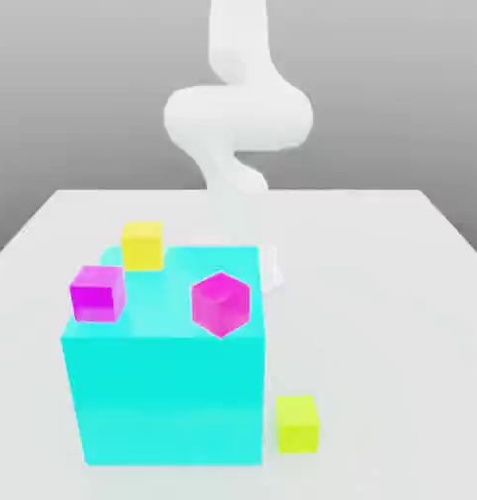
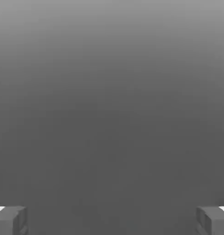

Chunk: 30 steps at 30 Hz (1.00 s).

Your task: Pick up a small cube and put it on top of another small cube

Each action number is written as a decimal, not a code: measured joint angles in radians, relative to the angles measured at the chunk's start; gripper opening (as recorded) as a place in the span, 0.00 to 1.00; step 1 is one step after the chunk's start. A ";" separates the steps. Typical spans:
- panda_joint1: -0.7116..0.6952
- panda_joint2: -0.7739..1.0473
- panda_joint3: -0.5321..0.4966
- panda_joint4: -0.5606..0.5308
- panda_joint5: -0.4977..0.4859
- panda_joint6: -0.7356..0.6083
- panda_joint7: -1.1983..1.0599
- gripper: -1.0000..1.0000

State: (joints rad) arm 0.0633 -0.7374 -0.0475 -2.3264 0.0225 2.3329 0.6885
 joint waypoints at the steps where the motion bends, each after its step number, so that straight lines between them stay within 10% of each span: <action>1: 0.027 0.027 -0.020 -0.011 0.010 0.014 -0.048 0.50; 30: 0.464 0.745 -0.260 -0.314 0.224 0.388 -1.302 0.50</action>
State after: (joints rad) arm 0.5272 0.0080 -0.3073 -2.6405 0.2470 2.7212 -0.6135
